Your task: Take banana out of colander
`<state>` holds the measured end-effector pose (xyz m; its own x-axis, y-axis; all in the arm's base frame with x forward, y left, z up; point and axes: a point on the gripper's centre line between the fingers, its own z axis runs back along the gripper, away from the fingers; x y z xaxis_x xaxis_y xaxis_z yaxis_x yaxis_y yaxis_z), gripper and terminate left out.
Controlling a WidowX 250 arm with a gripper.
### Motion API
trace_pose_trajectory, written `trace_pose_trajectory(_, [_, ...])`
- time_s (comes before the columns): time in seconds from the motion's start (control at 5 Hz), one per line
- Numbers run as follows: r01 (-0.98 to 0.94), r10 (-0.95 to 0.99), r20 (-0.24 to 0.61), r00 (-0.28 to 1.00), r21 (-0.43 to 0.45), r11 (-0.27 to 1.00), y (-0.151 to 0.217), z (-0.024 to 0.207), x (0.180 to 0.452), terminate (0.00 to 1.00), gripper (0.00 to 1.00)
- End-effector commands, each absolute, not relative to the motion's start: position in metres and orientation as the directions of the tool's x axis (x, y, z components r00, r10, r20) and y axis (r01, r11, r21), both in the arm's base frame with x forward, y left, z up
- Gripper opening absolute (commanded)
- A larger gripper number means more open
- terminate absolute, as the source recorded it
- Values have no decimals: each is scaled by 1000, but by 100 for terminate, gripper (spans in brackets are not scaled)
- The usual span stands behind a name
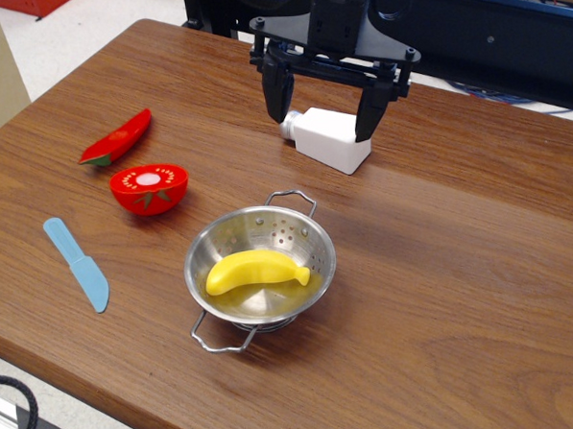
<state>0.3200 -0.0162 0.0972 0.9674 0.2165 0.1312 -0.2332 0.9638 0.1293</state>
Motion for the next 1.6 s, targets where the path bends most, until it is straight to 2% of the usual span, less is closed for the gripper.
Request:
trace_pose_trajectory(0.0, [-233,216,131,967,129,964,-16,97,320,0,100])
trace_pose_trajectory(0.2, [-45,30,123,992,124,991,-11,102,310,0,100])
trace_pose_trajectory(0.6, [131,-139,87,987,91,987,0,105,286,0,100])
trace_pose_trajectory(0.8, [277,-282,22,959,125,953,2,91,268,0,100])
trace_pose_trajectory(1.0, [350,-357,40,933,120,929,5,78,252,0,100])
trace_pose_trajectory(1.4, [397,-401,16,916,124,910,-4,55,238,0,100])
